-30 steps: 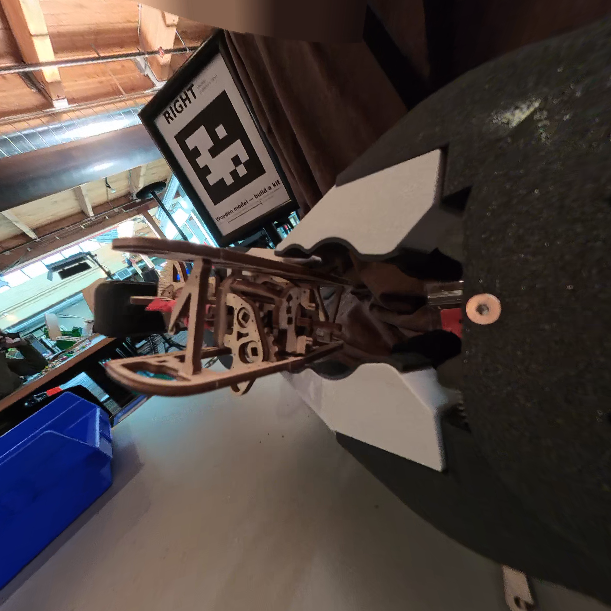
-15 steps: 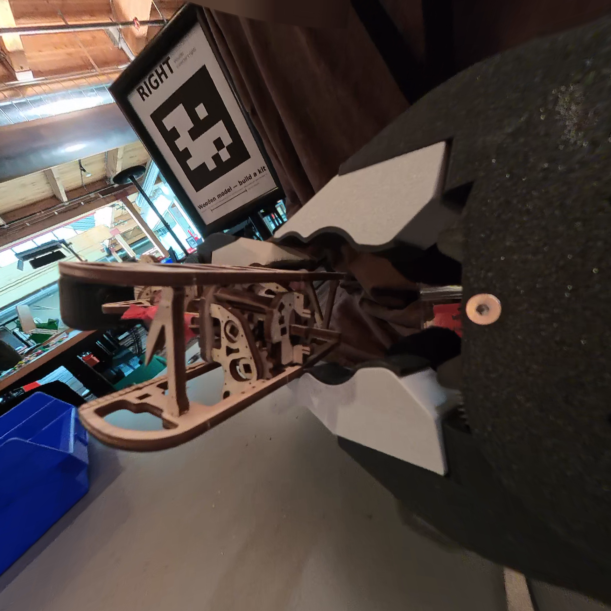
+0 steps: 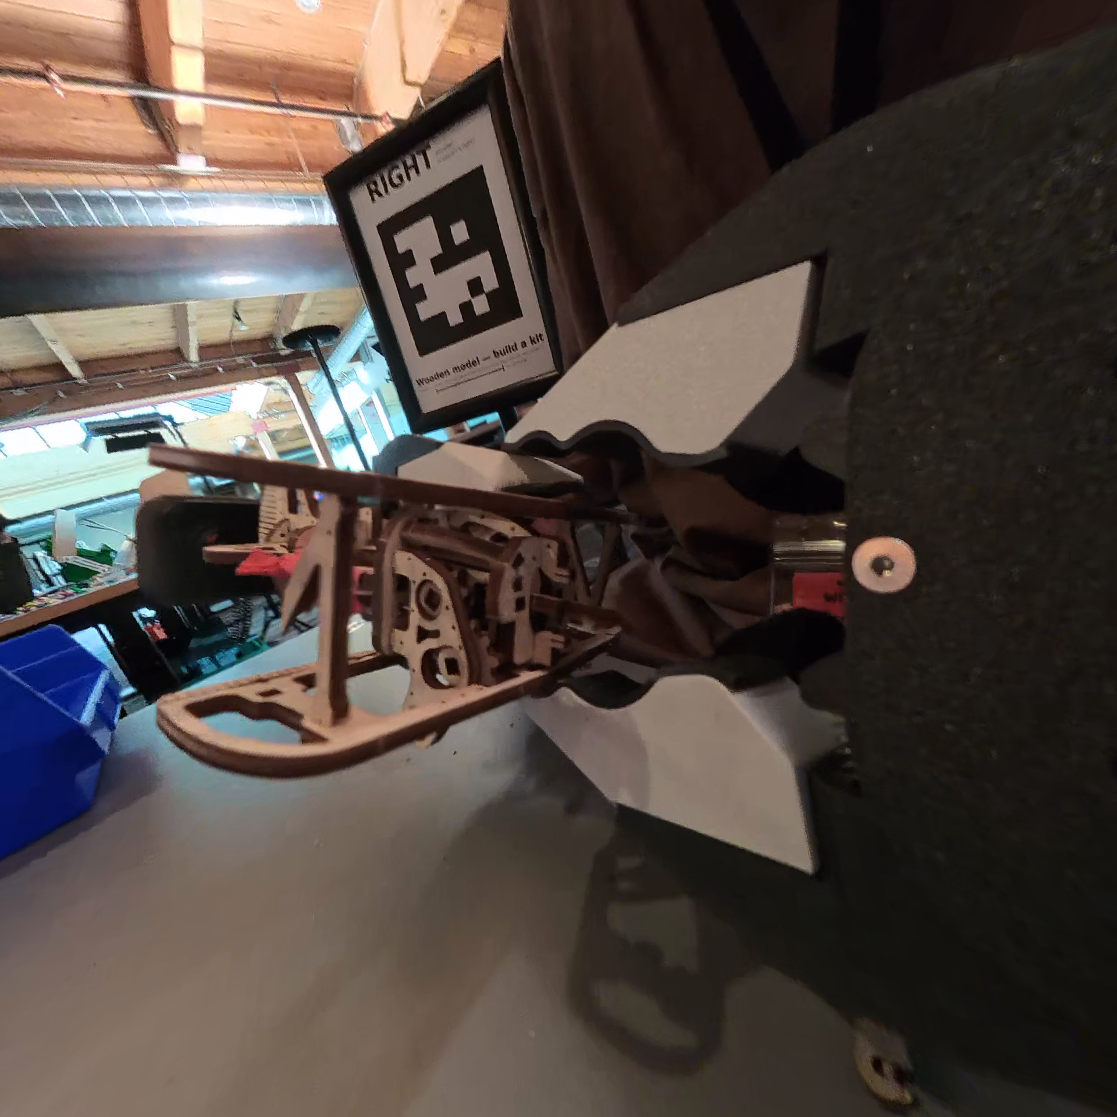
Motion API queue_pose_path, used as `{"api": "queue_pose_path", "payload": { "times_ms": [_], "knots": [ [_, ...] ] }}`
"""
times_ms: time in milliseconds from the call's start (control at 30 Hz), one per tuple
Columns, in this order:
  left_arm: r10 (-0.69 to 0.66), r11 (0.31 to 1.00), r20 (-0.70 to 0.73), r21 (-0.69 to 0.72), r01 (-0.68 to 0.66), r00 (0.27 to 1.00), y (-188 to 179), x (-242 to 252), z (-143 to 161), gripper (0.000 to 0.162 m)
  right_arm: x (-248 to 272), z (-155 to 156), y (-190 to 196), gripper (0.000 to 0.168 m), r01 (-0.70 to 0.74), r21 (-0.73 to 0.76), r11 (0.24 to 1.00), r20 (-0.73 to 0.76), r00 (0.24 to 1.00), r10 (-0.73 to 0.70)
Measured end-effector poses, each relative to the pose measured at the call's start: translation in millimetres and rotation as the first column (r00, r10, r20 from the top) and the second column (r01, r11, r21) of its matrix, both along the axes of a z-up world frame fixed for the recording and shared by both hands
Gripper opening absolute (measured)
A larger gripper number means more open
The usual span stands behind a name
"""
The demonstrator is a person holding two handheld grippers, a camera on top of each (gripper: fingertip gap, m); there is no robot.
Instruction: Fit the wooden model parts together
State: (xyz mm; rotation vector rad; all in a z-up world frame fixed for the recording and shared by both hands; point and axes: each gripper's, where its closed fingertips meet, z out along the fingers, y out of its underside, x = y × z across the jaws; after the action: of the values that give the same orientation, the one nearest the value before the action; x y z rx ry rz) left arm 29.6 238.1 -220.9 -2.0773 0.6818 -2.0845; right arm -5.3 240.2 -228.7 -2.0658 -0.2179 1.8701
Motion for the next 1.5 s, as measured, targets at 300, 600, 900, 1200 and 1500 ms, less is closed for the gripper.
{"api": "queue_pose_path", "payload": {
  "times_ms": [300,600,900,1200,1500],
  "knots": [
    [0.020,0.997,0.057,-0.069,-0.016,0.998,2,-7,9,0.058,0,11,-4,0.049,-0.005,-0.107,0.994,-0.172,0.985,-0.013],
    [0.071,0.994,0.126,-0.087,-0.060,0.989,12,-18,22,0.049,7,25,-5,0.064,0.018,-0.027,0.999,-0.197,0.980,-0.023],
    [0.157,0.987,0.105,0.008,-0.158,0.982,18,-15,23,0.048,-21,9,-8,0.061,0.048,0.014,0.999,-0.058,0.997,-0.047],
    [0.147,0.989,0.116,-0.007,-0.147,0.982,12,-11,24,0.048,-21,11,-13,0.056,0.013,0.011,1.000,-0.051,0.999,-0.012],
    [0.127,0.990,0.114,0.042,-0.132,0.985,11,-12,28,0.048,-19,17,-10,0.057,0.028,0.046,0.999,-0.055,0.998,-0.026]
  ]
}}
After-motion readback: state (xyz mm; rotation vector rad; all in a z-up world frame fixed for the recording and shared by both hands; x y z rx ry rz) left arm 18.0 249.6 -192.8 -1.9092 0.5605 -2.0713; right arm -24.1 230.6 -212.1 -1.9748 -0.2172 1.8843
